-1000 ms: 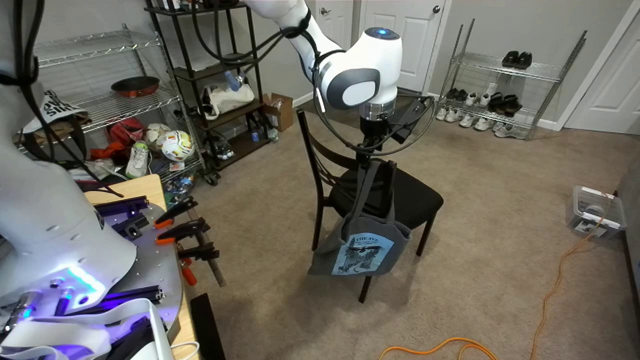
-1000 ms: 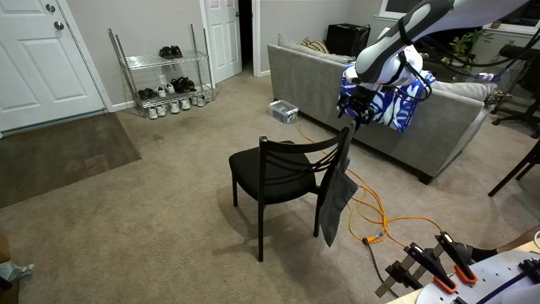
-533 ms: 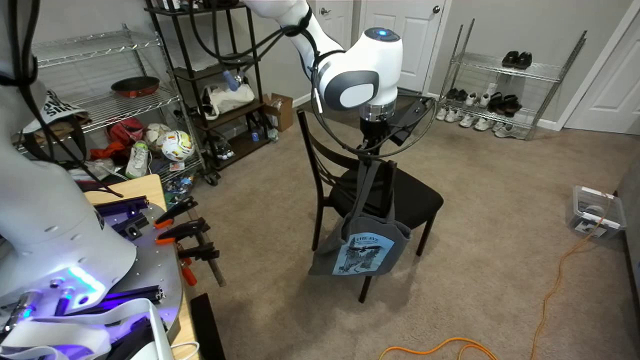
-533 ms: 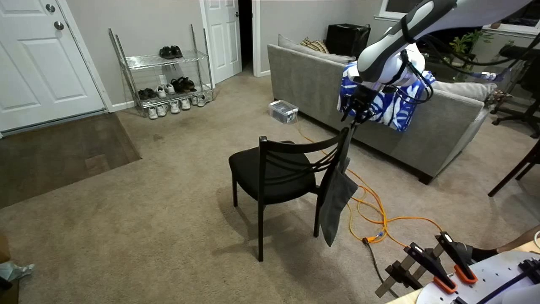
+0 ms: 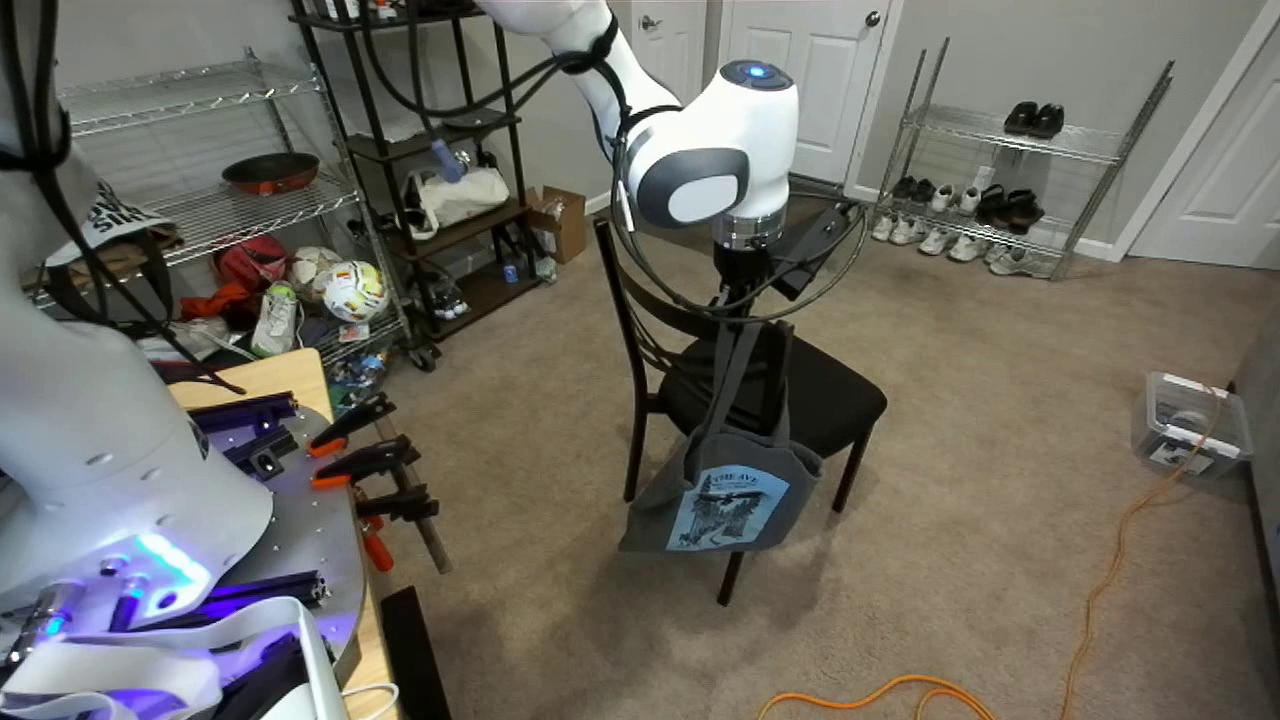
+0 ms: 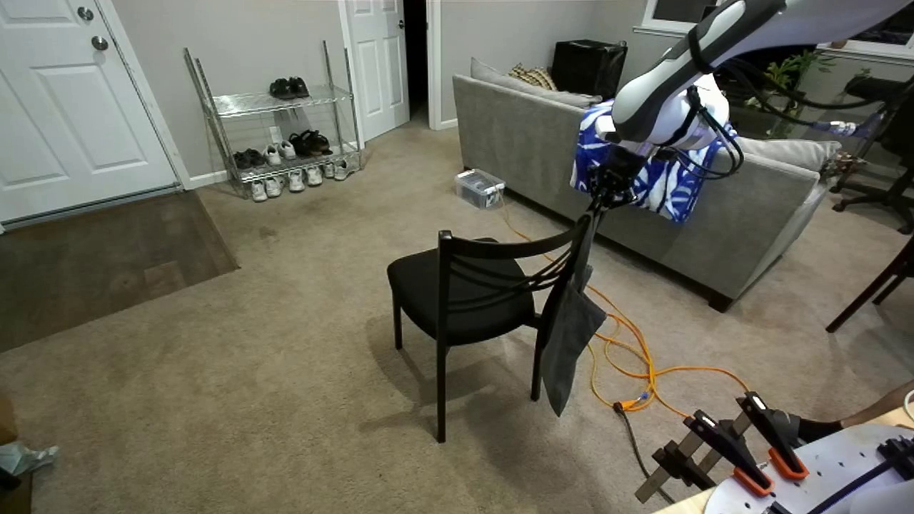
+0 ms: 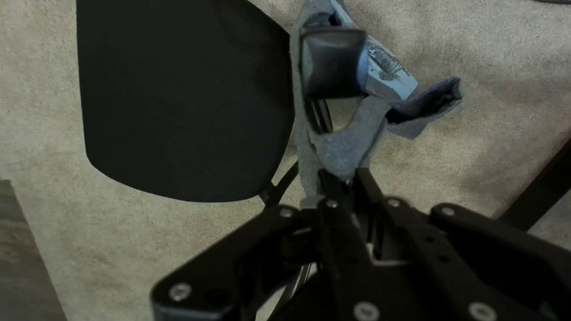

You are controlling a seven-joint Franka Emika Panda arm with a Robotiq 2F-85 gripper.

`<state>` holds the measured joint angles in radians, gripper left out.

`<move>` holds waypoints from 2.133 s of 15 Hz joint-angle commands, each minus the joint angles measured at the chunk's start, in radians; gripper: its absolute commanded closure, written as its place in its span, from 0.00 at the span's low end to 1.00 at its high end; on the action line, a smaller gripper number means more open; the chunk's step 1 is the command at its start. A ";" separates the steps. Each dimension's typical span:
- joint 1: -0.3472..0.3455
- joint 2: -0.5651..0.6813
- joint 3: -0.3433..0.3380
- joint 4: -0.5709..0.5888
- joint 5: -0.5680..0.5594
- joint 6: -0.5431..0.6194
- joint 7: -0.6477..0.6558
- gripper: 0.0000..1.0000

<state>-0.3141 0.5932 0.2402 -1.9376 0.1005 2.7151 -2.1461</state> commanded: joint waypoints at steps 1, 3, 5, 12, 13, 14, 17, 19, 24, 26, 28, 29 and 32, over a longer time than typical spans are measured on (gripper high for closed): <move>-0.064 -0.074 0.070 -0.104 0.088 0.106 -0.066 0.62; -0.095 -0.078 0.103 -0.123 0.114 0.139 -0.077 0.56; -0.118 -0.087 0.130 -0.133 0.131 0.156 -0.074 0.44; -0.123 -0.093 0.139 -0.114 0.142 0.119 -0.053 0.02; -0.117 -0.091 0.131 -0.110 0.138 0.110 -0.045 0.00; -0.107 -0.087 0.119 -0.103 0.132 0.095 -0.034 0.00; -0.096 -0.081 0.101 -0.093 0.132 0.067 -0.026 0.16; -0.095 -0.082 0.096 -0.091 0.136 0.051 -0.032 0.34; -0.085 -0.083 0.081 -0.089 0.139 0.035 -0.033 0.67; -0.084 -0.082 0.079 -0.089 0.139 0.030 -0.034 0.80; -0.081 -0.080 0.073 -0.087 0.137 0.025 -0.032 0.93; -0.076 -0.076 0.066 -0.084 0.133 0.019 -0.027 0.98; -0.062 -0.071 0.047 -0.080 0.131 0.005 -0.020 0.68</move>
<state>-0.4004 0.5313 0.3123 -2.0192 0.2103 2.7423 -2.1738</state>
